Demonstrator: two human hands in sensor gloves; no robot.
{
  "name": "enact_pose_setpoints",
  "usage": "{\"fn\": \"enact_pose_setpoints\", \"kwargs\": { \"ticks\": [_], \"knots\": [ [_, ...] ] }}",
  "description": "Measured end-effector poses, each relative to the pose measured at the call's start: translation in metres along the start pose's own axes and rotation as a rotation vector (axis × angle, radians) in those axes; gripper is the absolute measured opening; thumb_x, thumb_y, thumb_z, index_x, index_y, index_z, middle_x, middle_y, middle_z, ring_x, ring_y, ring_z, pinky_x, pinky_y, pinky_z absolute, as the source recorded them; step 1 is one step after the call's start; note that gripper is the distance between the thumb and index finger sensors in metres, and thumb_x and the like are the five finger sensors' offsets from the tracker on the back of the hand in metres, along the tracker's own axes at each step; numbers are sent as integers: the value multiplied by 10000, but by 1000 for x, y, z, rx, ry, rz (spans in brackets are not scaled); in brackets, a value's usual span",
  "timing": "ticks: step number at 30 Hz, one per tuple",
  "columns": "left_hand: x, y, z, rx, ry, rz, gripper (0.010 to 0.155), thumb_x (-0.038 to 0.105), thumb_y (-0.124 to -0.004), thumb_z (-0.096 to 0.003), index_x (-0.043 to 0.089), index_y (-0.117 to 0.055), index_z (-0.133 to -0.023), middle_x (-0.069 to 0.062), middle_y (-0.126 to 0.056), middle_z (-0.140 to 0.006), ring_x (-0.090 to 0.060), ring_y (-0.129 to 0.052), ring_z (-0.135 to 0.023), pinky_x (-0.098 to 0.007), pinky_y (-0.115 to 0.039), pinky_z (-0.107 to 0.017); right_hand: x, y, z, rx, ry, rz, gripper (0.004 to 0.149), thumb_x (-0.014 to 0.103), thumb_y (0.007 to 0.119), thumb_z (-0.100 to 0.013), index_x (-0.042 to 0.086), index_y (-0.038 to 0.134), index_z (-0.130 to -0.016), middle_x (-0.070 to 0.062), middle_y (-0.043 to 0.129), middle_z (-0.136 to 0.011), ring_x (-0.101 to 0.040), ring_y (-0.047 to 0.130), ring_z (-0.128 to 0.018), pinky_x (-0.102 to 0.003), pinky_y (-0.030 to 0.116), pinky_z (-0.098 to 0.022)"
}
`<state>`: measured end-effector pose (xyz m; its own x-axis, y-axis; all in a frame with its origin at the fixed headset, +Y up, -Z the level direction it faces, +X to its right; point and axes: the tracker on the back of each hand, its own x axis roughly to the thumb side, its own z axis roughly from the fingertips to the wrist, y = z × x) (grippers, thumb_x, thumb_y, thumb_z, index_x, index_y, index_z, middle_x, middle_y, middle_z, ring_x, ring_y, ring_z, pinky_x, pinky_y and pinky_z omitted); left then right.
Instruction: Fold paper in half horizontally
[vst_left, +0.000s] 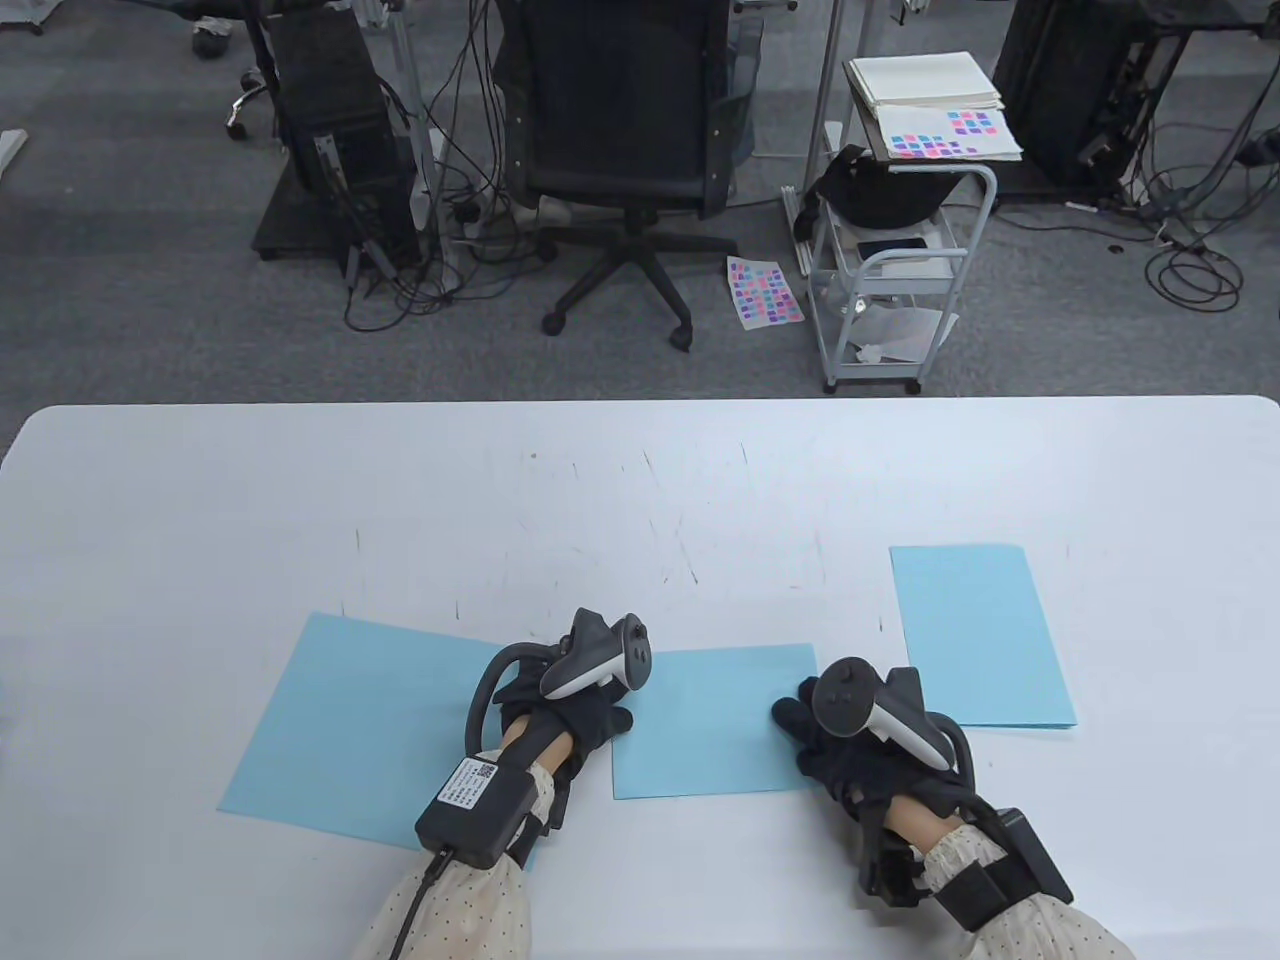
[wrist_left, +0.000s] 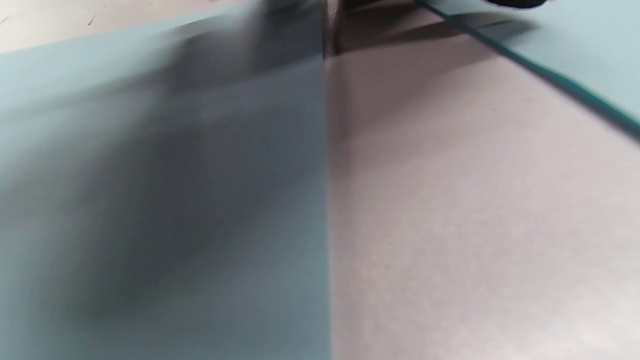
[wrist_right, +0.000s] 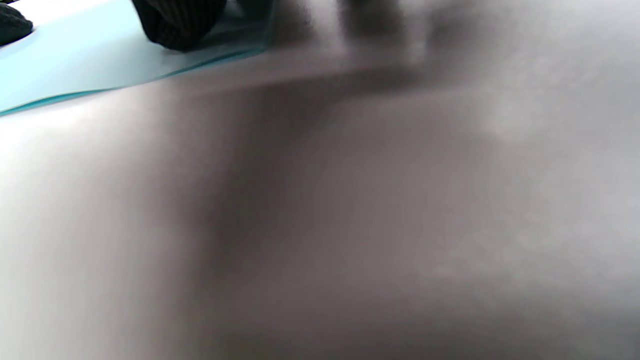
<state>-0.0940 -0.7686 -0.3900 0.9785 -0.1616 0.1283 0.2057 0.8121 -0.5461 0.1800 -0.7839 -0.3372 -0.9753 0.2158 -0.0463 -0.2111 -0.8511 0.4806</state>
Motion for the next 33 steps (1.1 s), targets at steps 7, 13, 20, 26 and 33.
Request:
{"fn": "enact_pose_setpoints", "kwargs": {
  "ticks": [7, 13, 20, 26, 33],
  "knots": [
    [4, 4, 6, 18, -9, 43, 657, 605, -628, -382, 605, -379, -990, 311, -323, -1161, -74, -277, -1172, -483, -344, -895, 1, 0, 0, 0, 0, 8, 581, 383, 657, -500, 516, 391, -999, 229, 226, -1141, -287, 86, -1069, -633, 69, -726],
    [14, 15, 27, 121, -52, 44, 677, 608, -629, -379, 599, -362, -1001, 294, -294, -1172, -86, -257, -1175, -490, -334, -896, 1, -1, -1, 3, -2, 8, 582, 382, 659, -500, 513, 392, -1000, 229, 226, -1141, -288, 86, -1069, -633, 67, -725],
    [18, 20, 54, 237, -80, 54, 701, 617, -628, -374, 598, -330, -1008, 273, -268, -1184, -106, -234, -1181, -503, -321, -898, 1, -1, -1, 0, -5, 10, 581, 381, 660, -500, 511, 394, -1001, 226, 228, -1142, -292, 89, -1069, -634, 67, -724],
    [9, 14, 73, 329, -71, 92, 726, 626, -626, -370, 586, -302, -1018, 255, -247, -1194, -129, -216, -1186, -518, -306, -896, 1, -1, -1, -4, -8, 7, 581, 380, 661, -500, 506, 398, -1003, 222, 233, -1143, -295, 92, -1069, -636, 66, -723],
    [-9, -2, 89, 410, -46, 123, 757, 639, -623, -364, 587, -254, -1023, 231, -185, -1201, -153, -164, -1186, -539, -272, -895, 1, -1, -1, -4, -12, 1, 582, 374, 670, -500, 499, 408, -1005, 210, 239, -1147, -296, 96, -1069, -639, 67, -721]
  ]
}}
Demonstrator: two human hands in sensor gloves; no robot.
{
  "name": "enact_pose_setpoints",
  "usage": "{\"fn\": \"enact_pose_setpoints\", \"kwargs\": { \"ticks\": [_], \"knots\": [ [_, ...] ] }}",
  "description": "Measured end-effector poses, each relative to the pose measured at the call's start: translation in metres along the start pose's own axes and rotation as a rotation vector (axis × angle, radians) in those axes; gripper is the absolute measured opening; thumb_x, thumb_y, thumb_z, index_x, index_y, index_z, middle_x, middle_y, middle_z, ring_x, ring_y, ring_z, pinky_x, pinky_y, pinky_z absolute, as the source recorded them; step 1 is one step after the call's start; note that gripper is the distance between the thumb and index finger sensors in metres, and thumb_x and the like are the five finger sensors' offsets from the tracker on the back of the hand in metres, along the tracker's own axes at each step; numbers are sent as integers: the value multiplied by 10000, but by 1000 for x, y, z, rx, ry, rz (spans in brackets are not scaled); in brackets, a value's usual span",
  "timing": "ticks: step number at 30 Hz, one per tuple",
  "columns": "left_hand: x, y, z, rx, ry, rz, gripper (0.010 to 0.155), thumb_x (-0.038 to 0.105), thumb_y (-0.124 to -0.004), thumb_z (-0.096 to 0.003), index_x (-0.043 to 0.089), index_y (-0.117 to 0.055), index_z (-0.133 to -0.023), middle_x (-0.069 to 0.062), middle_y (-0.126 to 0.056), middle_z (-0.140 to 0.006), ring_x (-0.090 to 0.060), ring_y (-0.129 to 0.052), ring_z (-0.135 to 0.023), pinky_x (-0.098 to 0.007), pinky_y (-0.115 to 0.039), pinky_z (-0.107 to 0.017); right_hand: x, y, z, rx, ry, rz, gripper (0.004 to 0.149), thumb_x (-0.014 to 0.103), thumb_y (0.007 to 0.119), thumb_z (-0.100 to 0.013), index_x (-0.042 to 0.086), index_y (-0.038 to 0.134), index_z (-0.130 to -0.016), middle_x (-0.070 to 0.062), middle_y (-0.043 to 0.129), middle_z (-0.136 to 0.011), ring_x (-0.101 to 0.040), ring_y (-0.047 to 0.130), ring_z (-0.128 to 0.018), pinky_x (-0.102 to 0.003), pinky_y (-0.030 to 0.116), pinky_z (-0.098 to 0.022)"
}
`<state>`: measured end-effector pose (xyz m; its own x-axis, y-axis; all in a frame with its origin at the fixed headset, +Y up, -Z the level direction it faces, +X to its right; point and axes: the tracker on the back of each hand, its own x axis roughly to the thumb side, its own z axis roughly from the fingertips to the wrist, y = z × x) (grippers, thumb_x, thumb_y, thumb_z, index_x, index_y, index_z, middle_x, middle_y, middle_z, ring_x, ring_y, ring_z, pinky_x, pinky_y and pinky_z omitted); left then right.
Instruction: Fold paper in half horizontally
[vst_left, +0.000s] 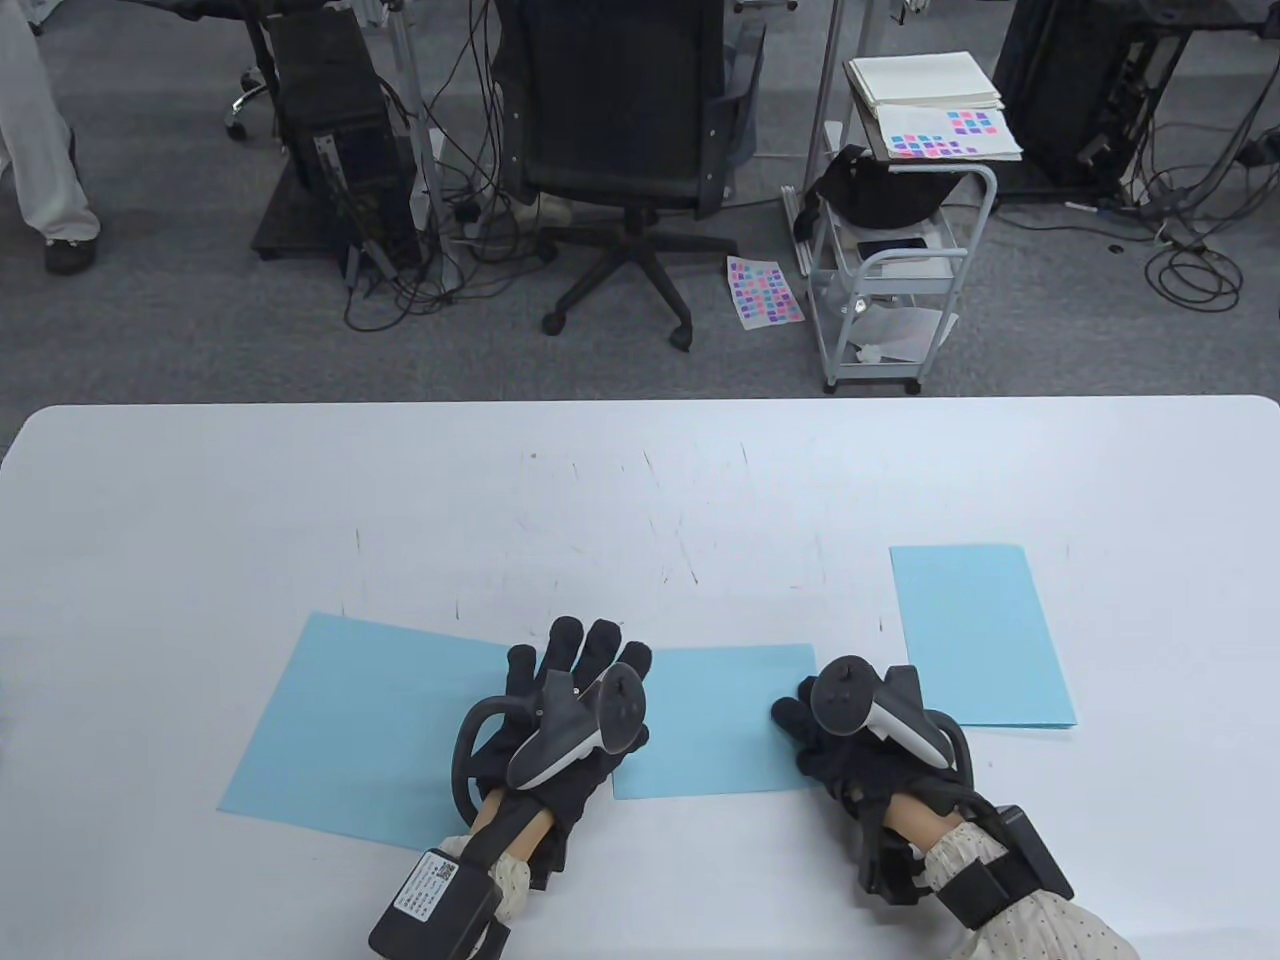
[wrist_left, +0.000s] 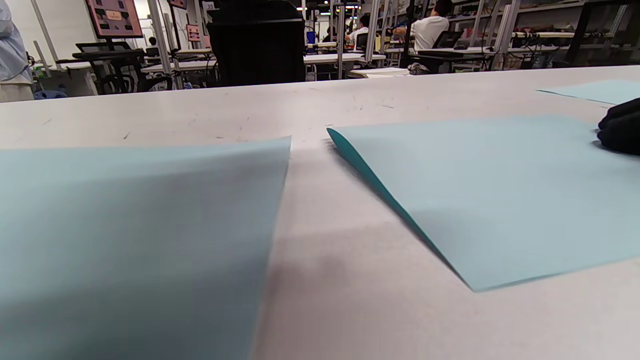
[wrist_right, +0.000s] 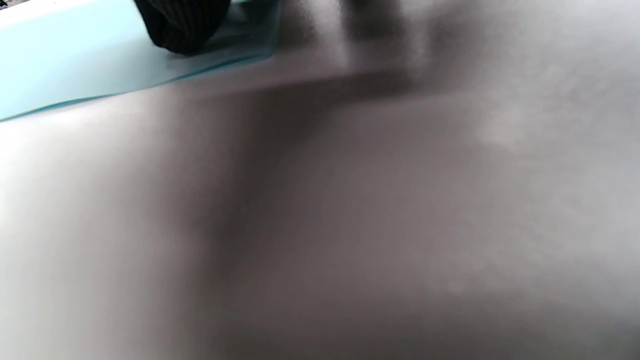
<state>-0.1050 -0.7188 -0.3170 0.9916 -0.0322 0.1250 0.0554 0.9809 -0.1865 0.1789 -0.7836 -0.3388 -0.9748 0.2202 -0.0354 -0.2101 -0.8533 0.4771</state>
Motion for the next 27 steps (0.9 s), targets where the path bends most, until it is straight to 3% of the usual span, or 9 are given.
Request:
{"fn": "enact_pose_setpoints", "kwargs": {
  "ticks": [13, 22, 27],
  "knots": [
    [-36, -11, 13, 77, 54, 47, 759, 645, -621, -358, 593, -255, -1021, 218, -176, -1203, -164, -153, -1184, -550, -264, -892, 6, -10, -1, -36, -13, -27, 563, 363, 704, -495, 425, 523, -1024, 144, 352, -1169, -315, 112, -1071, -650, 73, -717],
    [-51, -14, 14, 90, 69, 49, 759, 643, -626, -355, 588, -271, -1023, 215, -193, -1204, -169, -165, -1183, -553, -275, -888, 45, -44, -17, -114, -25, -32, 601, 344, 708, -495, 421, 459, -1036, 137, 303, -1175, -314, 105, -1073, -652, 84, -723],
    [-54, -14, 15, 92, 70, 45, 758, 642, -628, -354, 582, -279, -1025, 211, -203, -1204, -173, -174, -1182, -554, -282, -886, 66, -42, -40, -120, -14, 16, 632, 301, 709, -497, 413, 405, -1040, 136, 290, -1173, -311, 111, -1073, -653, 95, -726]
  ]
}}
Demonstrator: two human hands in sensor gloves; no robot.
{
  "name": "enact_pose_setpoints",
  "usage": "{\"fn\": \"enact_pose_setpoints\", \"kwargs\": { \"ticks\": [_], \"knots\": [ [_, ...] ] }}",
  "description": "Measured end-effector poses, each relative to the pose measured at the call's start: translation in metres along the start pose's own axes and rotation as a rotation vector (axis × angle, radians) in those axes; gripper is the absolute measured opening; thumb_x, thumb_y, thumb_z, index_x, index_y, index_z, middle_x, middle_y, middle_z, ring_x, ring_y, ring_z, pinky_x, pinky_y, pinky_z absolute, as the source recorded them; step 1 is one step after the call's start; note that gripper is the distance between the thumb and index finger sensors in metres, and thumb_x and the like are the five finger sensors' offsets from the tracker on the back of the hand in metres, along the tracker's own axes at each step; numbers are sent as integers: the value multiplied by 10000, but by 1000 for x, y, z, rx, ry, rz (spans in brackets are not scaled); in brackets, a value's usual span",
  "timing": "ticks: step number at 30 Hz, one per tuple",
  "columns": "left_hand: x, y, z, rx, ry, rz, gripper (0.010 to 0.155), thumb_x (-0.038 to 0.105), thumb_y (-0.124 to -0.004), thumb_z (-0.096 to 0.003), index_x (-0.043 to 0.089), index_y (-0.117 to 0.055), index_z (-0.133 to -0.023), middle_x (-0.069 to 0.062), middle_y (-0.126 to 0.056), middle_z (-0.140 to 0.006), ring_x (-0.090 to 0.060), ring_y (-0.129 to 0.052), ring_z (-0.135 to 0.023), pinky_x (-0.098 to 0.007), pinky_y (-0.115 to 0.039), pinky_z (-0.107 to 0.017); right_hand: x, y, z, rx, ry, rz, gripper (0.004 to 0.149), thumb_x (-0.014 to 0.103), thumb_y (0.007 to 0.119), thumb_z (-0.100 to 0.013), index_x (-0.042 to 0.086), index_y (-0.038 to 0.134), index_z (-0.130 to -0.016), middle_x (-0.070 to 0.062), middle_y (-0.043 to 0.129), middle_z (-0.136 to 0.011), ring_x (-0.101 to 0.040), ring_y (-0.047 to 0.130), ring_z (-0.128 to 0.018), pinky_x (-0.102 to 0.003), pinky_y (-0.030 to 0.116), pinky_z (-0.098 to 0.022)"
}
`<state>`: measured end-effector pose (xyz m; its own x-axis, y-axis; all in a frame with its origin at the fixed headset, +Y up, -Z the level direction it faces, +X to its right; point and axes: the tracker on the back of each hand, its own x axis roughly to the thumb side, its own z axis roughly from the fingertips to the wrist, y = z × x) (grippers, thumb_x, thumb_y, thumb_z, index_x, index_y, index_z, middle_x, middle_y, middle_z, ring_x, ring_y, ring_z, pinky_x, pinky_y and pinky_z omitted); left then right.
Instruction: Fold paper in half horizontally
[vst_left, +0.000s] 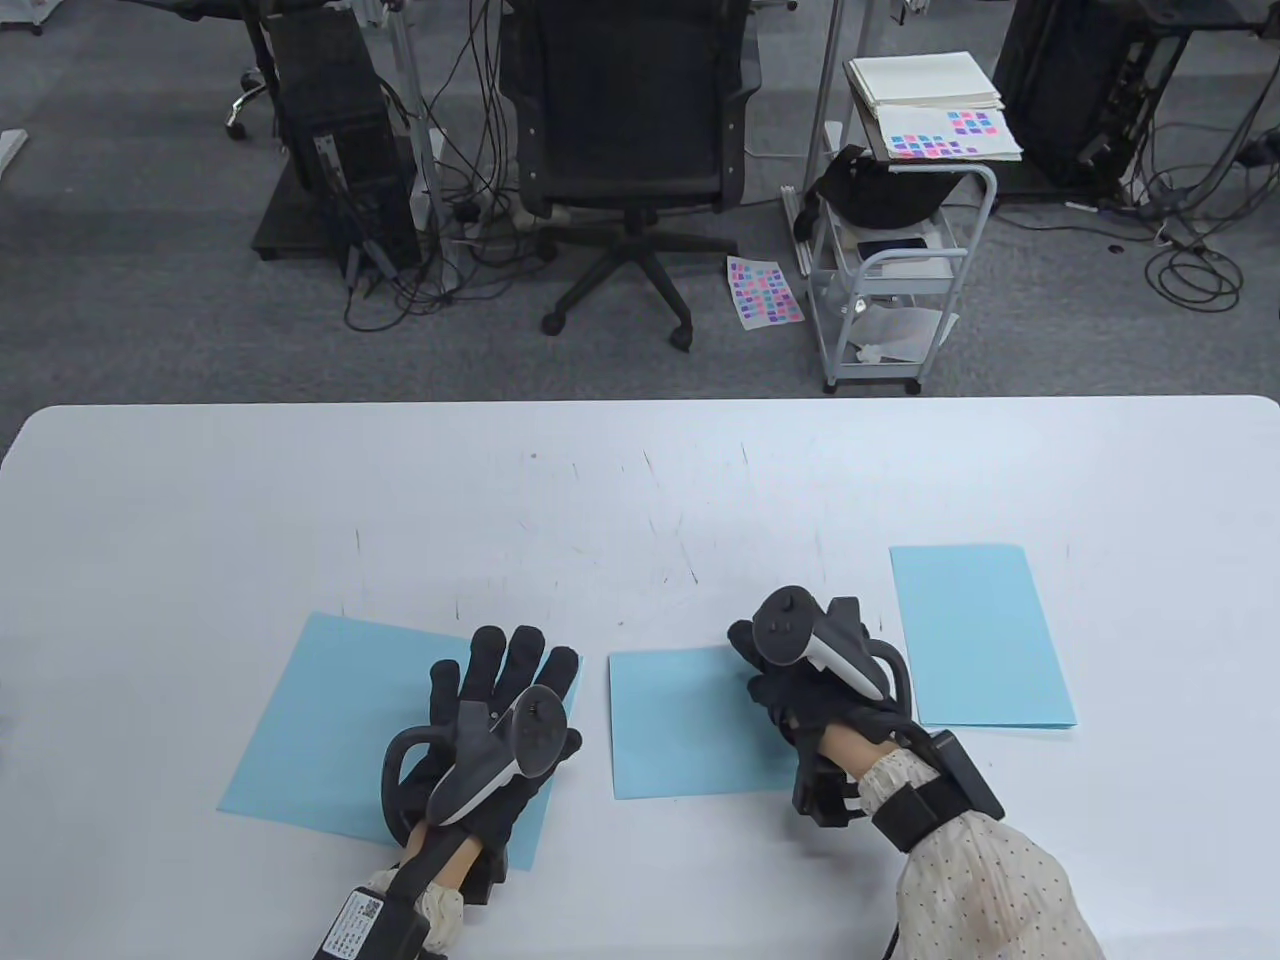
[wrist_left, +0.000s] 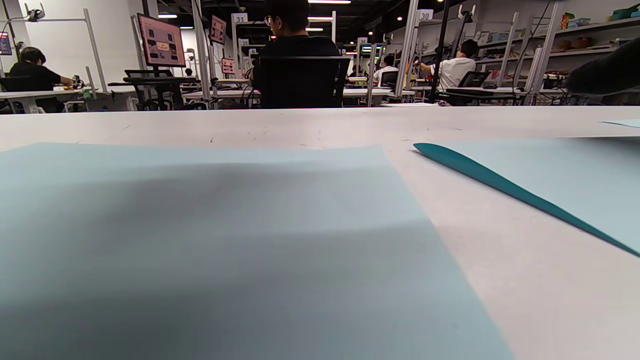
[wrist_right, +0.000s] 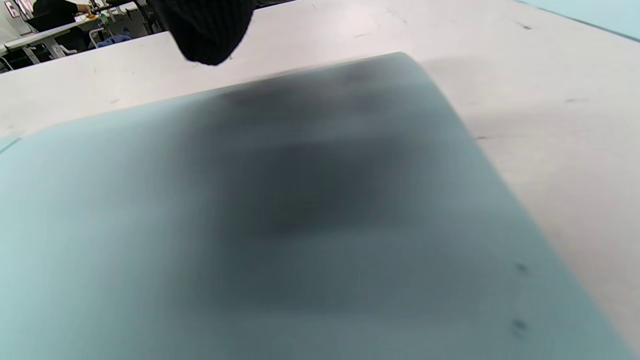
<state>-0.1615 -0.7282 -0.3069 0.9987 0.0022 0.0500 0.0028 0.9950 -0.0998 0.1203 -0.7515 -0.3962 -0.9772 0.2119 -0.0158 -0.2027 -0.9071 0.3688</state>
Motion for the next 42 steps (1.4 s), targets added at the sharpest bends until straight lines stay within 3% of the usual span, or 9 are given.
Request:
{"fn": "enact_pose_setpoints", "kwargs": {
  "ticks": [6, 15, 25, 30, 35, 42],
  "knots": [
    [-2, 0, 0, -6, 0, 5, 760, 640, -631, -353, 577, -285, -1027, 209, -212, -1204, -175, -182, -1181, -555, -287, -885, 14, 12, -22, 67, 18, 114, 700, 245, 750, -489, 404, 351, -1041, 120, 259, -1171, -312, 90, -1070, -660, 76, -721],
    [-4, 0, 0, -6, -1, 14, 761, 641, -631, -352, 575, -286, -1027, 208, -213, -1203, -175, -181, -1181, -554, -289, -884, 28, 10, -33, 80, -7, 212, 682, 193, 802, -458, 318, 473, -1043, 10, 479, -1066, -326, 203, -1065, -671, 96, -723],
    [-8, 1, -1, -8, 7, 26, 763, 641, -631, -352, 571, -286, -1029, 206, -213, -1203, -177, -182, -1180, -554, -293, -884, 19, 2, -42, 94, 31, 167, 643, 236, 857, -421, 340, 534, -966, 32, 492, -919, -323, 240, -1039, -666, 114, -727],
    [-8, 1, 0, -6, 5, 26, 761, 640, -632, -352, 571, -289, -1028, 203, -215, -1203, -178, -185, -1179, -554, -297, -883, 10, 2, -42, 93, 54, 118, 598, 273, 863, -415, 417, 519, -883, 47, 440, -962, -323, 222, -1041, -660, 114, -729],
    [-10, 1, -1, -5, 8, 34, 761, 641, -631, -351, 572, -289, -1028, 205, -215, -1203, -178, -188, -1179, -553, -299, -883, 6, 2, -38, 41, 59, 111, 560, 286, 843, -426, 418, 525, -867, 46, 607, -895, -329, 368, -1027, -640, 188, -743],
    [-15, 2, 0, 1, 13, 48, 762, 640, -632, -351, 568, -292, -1029, 200, -224, -1203, -181, -196, -1179, -553, -308, -881, -4, -14, -27, -74, 40, -9, 412, 268, 768, -435, 315, 714, -841, 44, 801, -736, -317, 615, -946, -621, 306, -749]
  ]
}}
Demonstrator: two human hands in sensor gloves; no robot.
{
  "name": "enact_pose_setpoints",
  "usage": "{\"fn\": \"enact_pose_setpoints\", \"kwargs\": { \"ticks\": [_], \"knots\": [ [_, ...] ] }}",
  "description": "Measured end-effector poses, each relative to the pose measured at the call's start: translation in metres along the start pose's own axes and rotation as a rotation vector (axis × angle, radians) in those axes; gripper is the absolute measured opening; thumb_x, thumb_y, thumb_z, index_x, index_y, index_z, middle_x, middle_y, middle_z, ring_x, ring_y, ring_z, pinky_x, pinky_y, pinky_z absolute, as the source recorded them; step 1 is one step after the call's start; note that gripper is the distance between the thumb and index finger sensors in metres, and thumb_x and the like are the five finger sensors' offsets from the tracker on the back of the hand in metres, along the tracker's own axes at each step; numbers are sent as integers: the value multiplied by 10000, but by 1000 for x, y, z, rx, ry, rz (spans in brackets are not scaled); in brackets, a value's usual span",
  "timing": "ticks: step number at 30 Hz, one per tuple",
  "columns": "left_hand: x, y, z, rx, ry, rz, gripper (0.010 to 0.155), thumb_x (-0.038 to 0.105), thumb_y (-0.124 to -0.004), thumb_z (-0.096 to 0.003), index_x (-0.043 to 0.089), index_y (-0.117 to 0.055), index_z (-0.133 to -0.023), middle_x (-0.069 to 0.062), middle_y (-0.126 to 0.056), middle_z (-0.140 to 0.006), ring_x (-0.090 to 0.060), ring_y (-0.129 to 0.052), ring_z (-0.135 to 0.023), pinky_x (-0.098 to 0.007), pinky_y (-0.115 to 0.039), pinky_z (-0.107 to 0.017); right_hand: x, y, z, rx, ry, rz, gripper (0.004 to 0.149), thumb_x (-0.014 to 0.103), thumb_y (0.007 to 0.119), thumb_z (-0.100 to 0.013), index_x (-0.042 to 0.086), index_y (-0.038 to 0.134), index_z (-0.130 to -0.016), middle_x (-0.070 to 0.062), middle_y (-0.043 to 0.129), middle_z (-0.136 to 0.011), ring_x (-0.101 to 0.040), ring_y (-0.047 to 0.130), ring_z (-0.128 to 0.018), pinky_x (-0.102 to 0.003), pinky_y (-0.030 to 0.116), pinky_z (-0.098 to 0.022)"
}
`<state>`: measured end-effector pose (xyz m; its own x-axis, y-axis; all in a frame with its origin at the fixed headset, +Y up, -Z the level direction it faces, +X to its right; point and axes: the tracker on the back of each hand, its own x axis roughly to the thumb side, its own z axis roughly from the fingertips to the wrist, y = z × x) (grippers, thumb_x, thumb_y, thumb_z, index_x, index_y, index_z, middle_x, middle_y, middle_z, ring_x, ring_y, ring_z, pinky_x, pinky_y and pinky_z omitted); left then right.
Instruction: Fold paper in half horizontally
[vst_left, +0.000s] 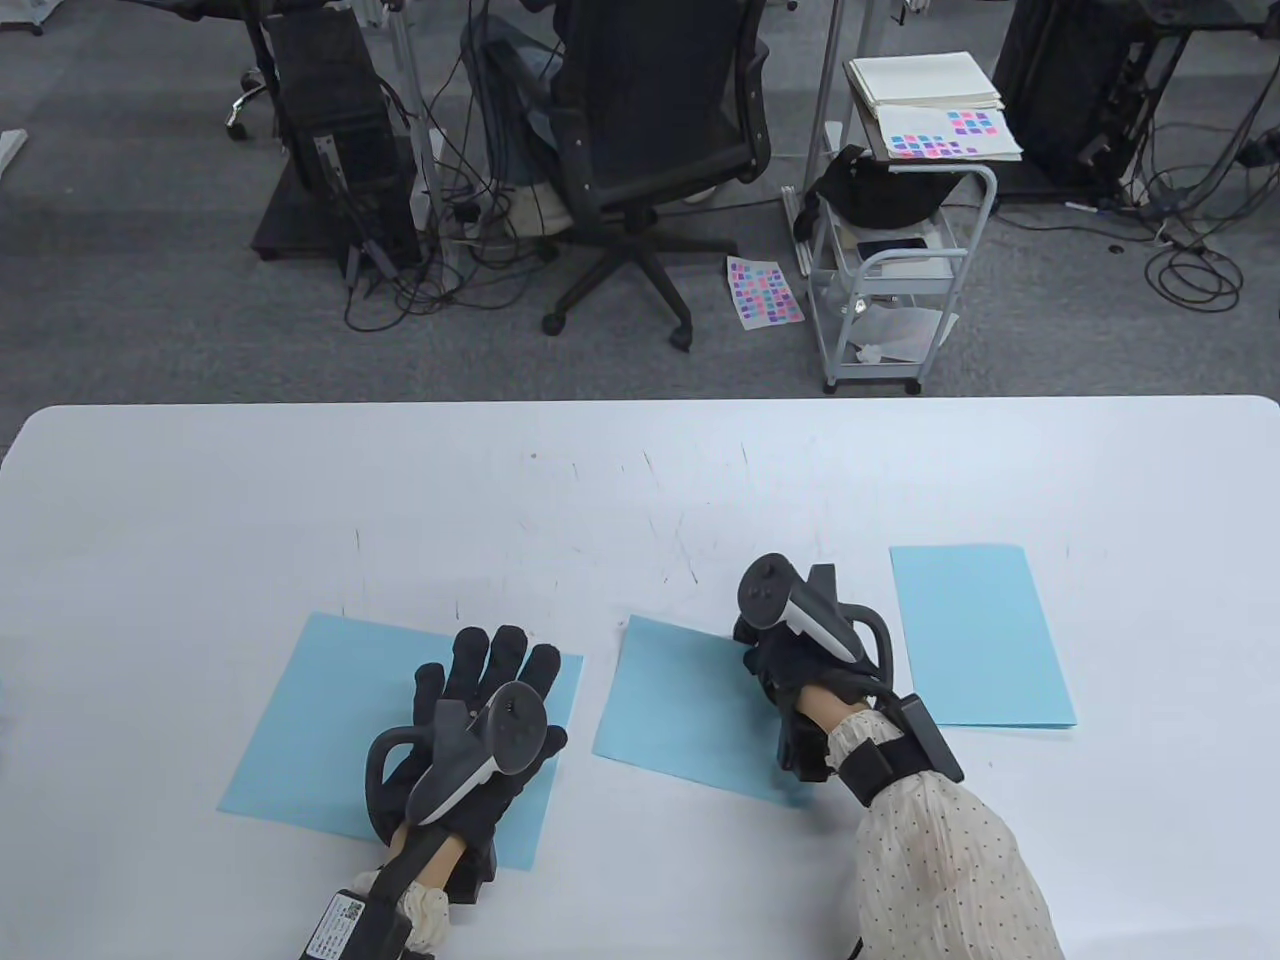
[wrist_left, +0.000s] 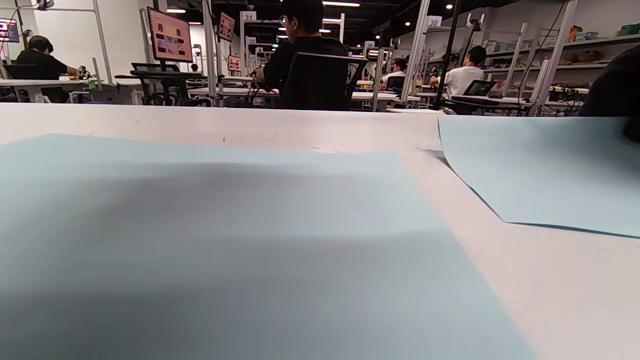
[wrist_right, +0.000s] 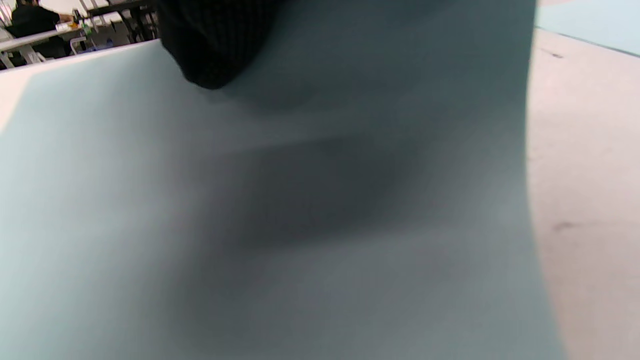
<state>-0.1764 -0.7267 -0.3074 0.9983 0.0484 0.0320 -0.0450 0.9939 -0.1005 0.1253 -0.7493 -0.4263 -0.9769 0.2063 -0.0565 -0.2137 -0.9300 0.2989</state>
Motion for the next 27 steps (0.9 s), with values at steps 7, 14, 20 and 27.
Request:
{"fn": "enact_pose_setpoints", "kwargs": {
  "ticks": [7, 14, 20, 27],
  "knots": [
    [-5, 0, 1, -1, 11, 22, 759, 639, -633, -352, 568, -296, -1028, 200, -229, -1202, -182, -202, -1179, -552, -313, -881, -32, -22, 17, -19, 26, -266, 394, 289, 730, -441, 287, 771, -833, 47, 897, -663, -291, 771, -860, -588, 449, -731],
    [-8, 1, 3, 2, 18, 33, 760, 639, -633, -352, 566, -298, -1030, 198, -229, -1204, -181, -204, -1179, -552, -316, -881, -74, -45, 34, -154, 134, -541, 399, 277, 707, -456, 223, 748, -849, 25, 896, -646, -308, 793, -824, -593, 489, -712],
    [-10, 2, 4, 5, 21, 40, 758, 639, -634, -351, 567, -303, -1030, 195, -236, -1205, -183, -210, -1179, -553, -318, -880, -114, -59, 47, -297, 283, -724, 405, 268, 690, -466, 192, 719, -863, 10, 872, -653, -321, 770, -826, -602, 484, -708],
    [-11, 1, 4, 1, 22, 48, 759, 645, -627, -346, 565, -308, -1030, 199, -241, -1204, -180, -213, -1179, -553, -319, -880, -156, -61, 55, -361, 392, -829, 403, 270, 687, -472, 192, 714, -867, 10, 867, -659, -319, 765, -828, -598, 490, -706]
  ]
}}
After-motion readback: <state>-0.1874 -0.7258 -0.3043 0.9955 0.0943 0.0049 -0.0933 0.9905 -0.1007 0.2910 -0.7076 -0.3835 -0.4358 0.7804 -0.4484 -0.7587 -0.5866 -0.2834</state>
